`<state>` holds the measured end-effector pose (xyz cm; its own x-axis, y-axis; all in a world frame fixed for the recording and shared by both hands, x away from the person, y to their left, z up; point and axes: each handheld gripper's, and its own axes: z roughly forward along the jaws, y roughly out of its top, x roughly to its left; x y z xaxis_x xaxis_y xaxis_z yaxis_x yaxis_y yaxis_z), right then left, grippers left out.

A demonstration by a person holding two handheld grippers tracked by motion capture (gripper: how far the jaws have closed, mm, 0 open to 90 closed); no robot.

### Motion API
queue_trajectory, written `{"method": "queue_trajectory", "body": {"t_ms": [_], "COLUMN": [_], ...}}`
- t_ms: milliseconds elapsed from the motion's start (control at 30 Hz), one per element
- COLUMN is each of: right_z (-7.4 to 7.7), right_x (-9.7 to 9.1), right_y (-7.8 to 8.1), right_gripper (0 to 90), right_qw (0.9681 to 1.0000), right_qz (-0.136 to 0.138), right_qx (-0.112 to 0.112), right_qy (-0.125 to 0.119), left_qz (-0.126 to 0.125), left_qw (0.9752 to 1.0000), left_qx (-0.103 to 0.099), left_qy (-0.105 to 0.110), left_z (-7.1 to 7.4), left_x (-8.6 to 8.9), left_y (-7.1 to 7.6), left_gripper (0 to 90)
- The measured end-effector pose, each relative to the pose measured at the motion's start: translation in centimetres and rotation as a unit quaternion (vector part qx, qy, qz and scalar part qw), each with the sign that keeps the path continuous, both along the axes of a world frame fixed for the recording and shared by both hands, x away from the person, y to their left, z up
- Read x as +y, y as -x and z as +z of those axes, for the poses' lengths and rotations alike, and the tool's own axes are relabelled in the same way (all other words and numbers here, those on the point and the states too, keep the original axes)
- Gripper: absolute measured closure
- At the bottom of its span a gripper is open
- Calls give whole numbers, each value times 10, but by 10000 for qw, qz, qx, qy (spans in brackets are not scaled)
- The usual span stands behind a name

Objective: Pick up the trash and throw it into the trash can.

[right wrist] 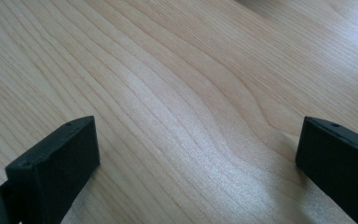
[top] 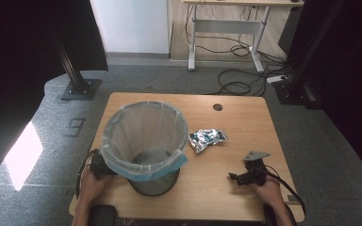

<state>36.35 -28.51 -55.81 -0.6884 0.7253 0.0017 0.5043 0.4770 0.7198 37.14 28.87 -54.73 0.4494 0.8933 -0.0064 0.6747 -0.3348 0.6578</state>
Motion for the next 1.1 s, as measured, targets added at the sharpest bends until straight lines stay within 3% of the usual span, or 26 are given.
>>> {"method": "queue_trajectory", "body": {"t_ms": [700,833,967,1100], "right_z": [0,6,12,17], "right_x": [1,3,3,4], "right_y": [0,-2,-6,-10], "right_gripper": [0,0,0,0], "right_qw": [10000,9998,9999,9999], "right_qz": [-29,-19,-116,-137], "right_qx": [28,101,22,69], "right_qy": [7,190,24,71], "left_qz": [19,19,19,19], "left_qw": [10000,10000,10000,10000], "left_qx": [-21,-21,-21,-21], "left_qy": [-11,-9,-9,-10], "left_z": [0,0,0,0], "left_x": [-1,-1,-1,-1], "left_y": [0,0,0,0], "left_gripper": [0,0,0,0]}}
